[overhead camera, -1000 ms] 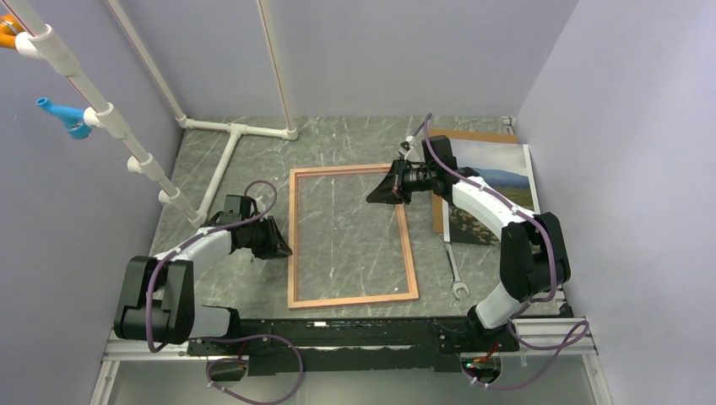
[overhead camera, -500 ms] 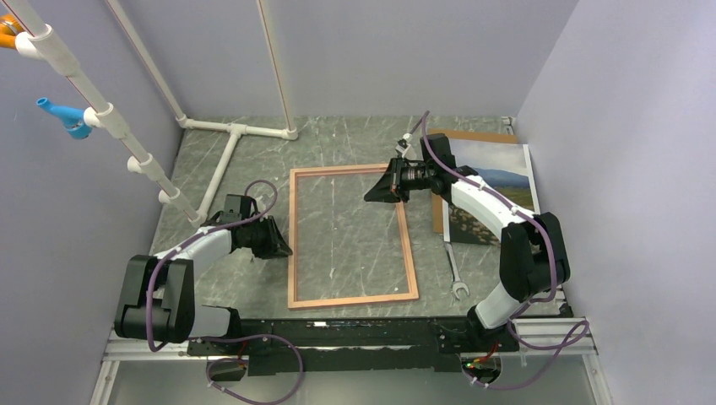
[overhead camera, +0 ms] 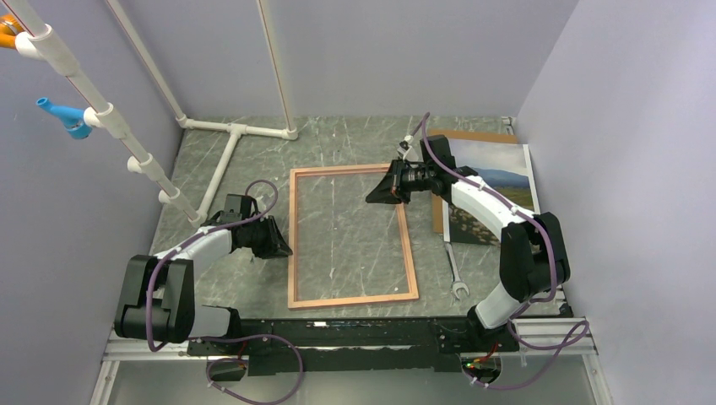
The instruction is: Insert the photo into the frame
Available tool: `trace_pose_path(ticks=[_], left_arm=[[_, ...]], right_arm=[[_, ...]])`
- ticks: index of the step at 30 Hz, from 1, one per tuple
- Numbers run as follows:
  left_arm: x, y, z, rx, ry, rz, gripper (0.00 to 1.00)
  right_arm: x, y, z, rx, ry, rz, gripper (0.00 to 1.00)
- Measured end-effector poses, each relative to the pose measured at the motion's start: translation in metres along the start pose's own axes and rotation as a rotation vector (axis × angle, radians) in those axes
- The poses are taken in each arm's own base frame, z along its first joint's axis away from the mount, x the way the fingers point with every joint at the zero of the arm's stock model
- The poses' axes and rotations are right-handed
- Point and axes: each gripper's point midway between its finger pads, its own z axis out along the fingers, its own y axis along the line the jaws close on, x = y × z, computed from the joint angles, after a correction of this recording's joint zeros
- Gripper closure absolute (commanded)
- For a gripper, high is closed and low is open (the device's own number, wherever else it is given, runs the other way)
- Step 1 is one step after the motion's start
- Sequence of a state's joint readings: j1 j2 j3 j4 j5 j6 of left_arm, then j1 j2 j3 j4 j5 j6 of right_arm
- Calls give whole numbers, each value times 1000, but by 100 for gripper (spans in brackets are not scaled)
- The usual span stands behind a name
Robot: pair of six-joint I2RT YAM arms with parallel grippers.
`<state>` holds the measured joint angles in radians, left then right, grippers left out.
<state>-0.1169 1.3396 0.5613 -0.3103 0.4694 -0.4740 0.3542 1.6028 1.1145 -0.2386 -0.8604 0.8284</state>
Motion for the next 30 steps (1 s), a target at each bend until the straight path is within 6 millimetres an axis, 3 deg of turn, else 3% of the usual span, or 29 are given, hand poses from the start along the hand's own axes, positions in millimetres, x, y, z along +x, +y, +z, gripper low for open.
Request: trace_pose_path(ticks=[20,30], left_arm=[[0,-1,0,-3,1,7,76],[0,-1,0,-5,2,8,76]], right_arm=[[-5,-14,2,42,36,-96,100],[-2,-36,1,126,66,-95,99]])
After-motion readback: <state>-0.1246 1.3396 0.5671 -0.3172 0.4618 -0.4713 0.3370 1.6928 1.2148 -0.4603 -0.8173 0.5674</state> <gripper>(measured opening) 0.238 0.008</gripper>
